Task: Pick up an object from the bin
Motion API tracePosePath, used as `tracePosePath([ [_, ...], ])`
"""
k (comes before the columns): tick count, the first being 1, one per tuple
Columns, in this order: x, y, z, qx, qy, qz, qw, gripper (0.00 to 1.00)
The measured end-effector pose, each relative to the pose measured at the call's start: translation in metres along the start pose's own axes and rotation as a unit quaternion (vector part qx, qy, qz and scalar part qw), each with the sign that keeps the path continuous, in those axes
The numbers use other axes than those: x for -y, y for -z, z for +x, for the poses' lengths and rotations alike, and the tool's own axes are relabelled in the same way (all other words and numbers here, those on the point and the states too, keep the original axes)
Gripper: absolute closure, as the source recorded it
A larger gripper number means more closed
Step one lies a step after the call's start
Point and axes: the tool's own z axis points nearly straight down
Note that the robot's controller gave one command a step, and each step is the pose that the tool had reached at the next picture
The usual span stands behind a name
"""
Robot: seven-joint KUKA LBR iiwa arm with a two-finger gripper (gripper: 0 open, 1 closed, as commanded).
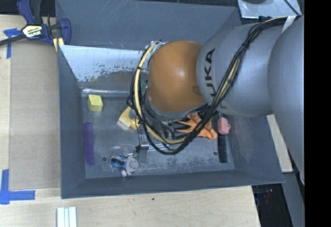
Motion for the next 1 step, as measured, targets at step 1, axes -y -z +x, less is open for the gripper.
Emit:
tracePosePath([
  [1,0.0002,0.0040,-0.0020,0.0038,-0.001,-0.001,1.0000,0.00],
])
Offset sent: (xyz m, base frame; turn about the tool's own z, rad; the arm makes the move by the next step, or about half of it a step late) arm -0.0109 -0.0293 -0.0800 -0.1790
